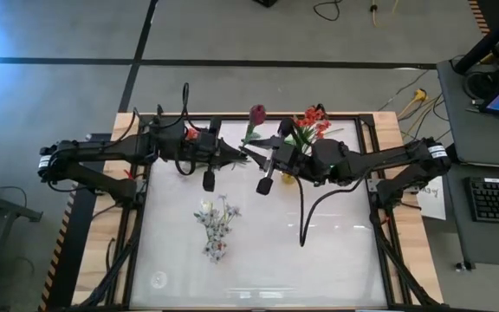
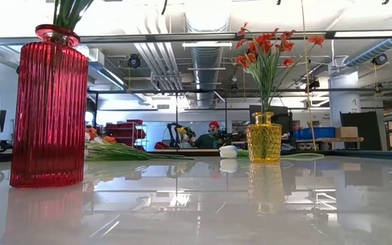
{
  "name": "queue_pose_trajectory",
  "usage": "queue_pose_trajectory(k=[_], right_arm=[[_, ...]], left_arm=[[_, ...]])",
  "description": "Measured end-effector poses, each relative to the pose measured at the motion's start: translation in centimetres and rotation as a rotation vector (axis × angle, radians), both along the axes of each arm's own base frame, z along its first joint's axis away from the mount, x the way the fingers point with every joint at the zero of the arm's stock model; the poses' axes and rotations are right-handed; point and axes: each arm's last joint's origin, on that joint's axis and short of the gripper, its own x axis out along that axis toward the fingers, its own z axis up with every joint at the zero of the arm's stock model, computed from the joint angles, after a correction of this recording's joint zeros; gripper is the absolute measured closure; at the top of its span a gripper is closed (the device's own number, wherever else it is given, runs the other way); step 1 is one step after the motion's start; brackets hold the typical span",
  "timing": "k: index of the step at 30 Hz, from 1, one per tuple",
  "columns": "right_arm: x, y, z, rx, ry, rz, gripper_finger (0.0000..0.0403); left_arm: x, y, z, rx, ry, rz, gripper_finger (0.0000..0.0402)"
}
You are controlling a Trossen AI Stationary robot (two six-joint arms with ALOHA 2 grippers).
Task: Sort flowers into vase by color
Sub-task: Put the red flower into the yellow vase
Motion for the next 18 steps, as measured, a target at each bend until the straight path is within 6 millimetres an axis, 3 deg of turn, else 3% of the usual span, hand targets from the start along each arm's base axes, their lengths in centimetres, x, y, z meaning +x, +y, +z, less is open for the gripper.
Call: queue_pose_trajectory(k=[2, 8, 18], right_arm=[[0.0, 0.1, 0.1, 0.007, 0.019, 0.022, 0.0381], [-0.3, 0.0, 0.4, 0.025, 0.032, 0.03, 0.0392], [-2.1, -1.1, 0.2, 0.066, 0.171, -0.114, 0.0393]], left_arm=[[0.0, 0.0, 0.0, 0.0, -0.003, 0.003, 0.0402], [-0.1, 0.0, 0.3, 0.002, -0.02, 0.004, 0.038], [-2.2, -0.2, 1.0, 0.025, 0.009, -0.007, 0.0248]])
